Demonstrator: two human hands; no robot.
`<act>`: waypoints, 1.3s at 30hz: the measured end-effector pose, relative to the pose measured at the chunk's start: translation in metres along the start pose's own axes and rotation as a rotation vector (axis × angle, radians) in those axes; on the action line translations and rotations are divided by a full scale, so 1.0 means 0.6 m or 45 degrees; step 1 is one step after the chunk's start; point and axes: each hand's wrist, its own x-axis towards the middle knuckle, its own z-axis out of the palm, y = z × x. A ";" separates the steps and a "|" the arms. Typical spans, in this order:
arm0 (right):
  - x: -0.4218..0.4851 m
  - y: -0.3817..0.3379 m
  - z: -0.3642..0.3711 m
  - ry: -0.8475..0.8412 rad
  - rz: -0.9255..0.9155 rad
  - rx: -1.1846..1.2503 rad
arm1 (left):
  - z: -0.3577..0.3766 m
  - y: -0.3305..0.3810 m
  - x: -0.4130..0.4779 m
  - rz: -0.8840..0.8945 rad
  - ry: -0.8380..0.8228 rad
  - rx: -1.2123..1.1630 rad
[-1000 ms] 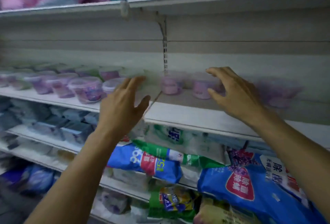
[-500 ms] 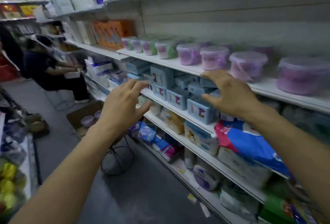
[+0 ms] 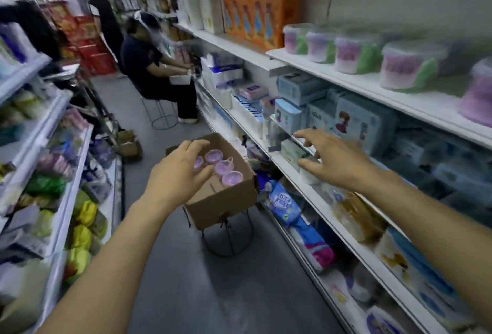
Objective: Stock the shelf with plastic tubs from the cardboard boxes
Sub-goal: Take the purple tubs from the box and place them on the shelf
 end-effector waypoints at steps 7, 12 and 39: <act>0.267 -0.032 0.135 -0.185 -0.114 0.076 | 0.100 -0.165 0.152 -0.263 -0.145 -0.116; 0.438 -0.064 0.267 -0.335 -0.093 0.225 | 0.200 -0.294 0.253 -0.368 -0.256 -0.248; 1.080 -0.100 1.063 -0.671 1.557 0.860 | 0.968 -0.834 0.670 -1.892 -0.719 -1.166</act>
